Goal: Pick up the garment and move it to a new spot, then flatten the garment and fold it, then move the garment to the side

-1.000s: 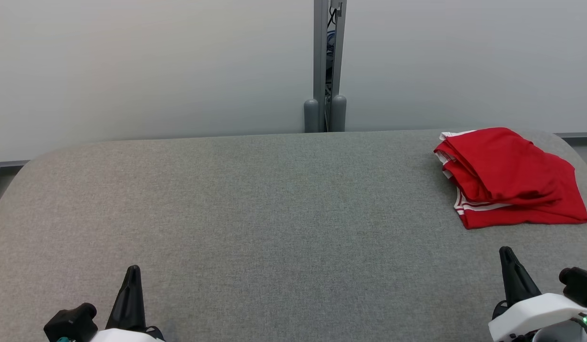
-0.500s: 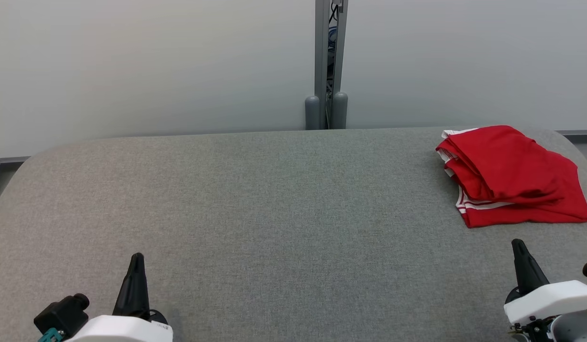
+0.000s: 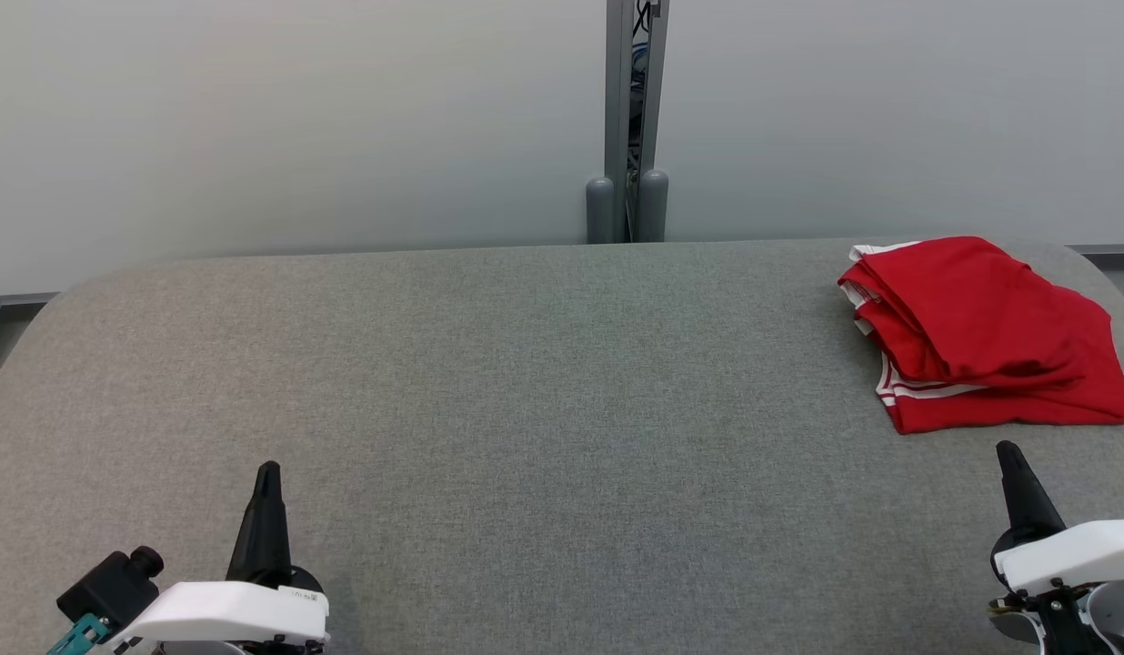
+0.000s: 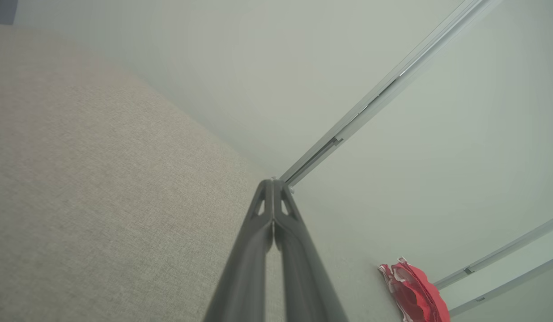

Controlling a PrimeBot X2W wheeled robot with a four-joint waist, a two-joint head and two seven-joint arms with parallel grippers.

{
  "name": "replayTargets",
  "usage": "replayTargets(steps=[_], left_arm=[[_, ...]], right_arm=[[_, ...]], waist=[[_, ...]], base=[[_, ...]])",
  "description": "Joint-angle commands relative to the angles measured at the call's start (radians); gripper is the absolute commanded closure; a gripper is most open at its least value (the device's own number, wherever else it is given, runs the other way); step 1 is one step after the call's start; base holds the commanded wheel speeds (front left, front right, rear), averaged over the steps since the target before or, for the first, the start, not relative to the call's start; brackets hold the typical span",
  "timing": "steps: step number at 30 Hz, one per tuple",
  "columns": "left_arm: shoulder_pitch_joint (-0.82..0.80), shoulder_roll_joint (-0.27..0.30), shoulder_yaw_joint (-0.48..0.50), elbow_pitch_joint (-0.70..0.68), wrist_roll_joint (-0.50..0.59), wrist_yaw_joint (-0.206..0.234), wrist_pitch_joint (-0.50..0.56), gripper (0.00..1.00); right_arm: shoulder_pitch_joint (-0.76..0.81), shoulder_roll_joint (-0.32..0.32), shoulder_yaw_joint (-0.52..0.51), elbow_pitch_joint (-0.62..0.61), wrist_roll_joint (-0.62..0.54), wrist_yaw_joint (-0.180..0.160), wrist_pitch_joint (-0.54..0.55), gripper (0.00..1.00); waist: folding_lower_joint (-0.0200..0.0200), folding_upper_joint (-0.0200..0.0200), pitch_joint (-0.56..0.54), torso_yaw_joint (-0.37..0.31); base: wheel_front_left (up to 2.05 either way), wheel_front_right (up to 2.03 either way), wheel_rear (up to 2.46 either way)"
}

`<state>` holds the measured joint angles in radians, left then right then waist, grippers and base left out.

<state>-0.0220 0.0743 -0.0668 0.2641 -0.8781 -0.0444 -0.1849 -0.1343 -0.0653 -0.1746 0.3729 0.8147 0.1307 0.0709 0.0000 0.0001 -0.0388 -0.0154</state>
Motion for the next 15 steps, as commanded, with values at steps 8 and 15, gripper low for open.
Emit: replayTargets(steps=[8,15], left_arm=[[-0.056,0.001,-0.009,0.001,-0.129,-0.021,0.007,1.00],[-0.073,-0.002,-0.016,0.008,-0.211,-0.029,0.011,1.00]], right_arm=[[-0.043,-0.008,-0.033,-0.001,0.126,0.000,0.047,1.00],[-0.057,-0.009,-0.051,0.005,0.205,0.000,0.076,1.00]], waist=[[0.0000,-0.0001,0.006,0.002],[0.0000,-0.0001,0.010,0.003]], base=[[0.00,0.00,0.00],[0.00,0.00,0.00]])
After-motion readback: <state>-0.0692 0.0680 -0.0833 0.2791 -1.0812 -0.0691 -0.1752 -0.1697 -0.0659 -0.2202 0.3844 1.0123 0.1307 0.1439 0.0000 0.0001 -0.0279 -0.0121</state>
